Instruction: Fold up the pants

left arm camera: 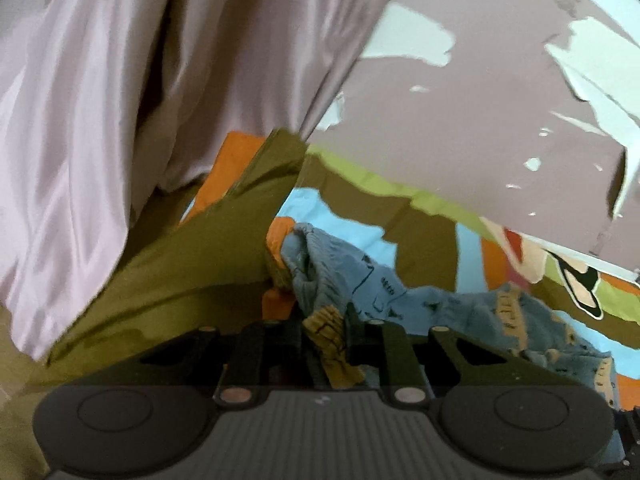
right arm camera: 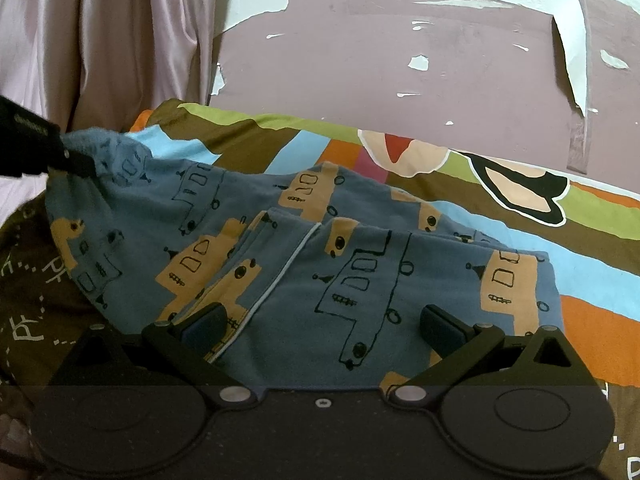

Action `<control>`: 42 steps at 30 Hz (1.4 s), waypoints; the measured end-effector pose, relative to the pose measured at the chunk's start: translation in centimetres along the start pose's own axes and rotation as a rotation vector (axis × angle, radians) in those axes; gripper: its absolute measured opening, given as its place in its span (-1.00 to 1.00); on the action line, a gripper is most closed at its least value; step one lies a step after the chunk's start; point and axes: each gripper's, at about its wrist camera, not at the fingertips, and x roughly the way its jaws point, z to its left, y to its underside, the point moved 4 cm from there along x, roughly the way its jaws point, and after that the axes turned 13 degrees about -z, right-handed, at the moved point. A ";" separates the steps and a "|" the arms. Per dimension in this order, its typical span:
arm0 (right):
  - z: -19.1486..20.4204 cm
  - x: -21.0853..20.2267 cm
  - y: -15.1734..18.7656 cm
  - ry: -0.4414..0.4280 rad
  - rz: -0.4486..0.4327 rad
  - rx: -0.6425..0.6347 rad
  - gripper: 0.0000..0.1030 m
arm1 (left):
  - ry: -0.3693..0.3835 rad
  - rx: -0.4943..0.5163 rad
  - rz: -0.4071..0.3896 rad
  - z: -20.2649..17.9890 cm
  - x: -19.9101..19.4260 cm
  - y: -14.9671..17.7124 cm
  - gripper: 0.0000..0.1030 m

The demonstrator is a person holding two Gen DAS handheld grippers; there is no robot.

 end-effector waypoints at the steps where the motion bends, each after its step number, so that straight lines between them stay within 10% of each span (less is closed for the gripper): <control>1: -0.1 0.0 0.0 0.001 0.000 0.002 0.99 | 0.010 0.023 -0.013 -0.6 -0.5 -0.3 -0.62; 10: -1.0 -1.1 -1.2 0.009 -0.035 0.030 0.99 | 0.047 0.215 -0.099 -5.7 -3.7 -1.6 -0.62; 24: -2.2 -1.4 -1.1 0.025 -0.037 0.051 0.99 | -0.087 0.572 -0.194 -9.7 -4.7 0.8 -0.60; 42: -1.9 -1.0 -0.3 0.018 -0.014 0.044 0.99 | -0.199 0.649 -0.138 -7.6 -1.5 2.5 -0.40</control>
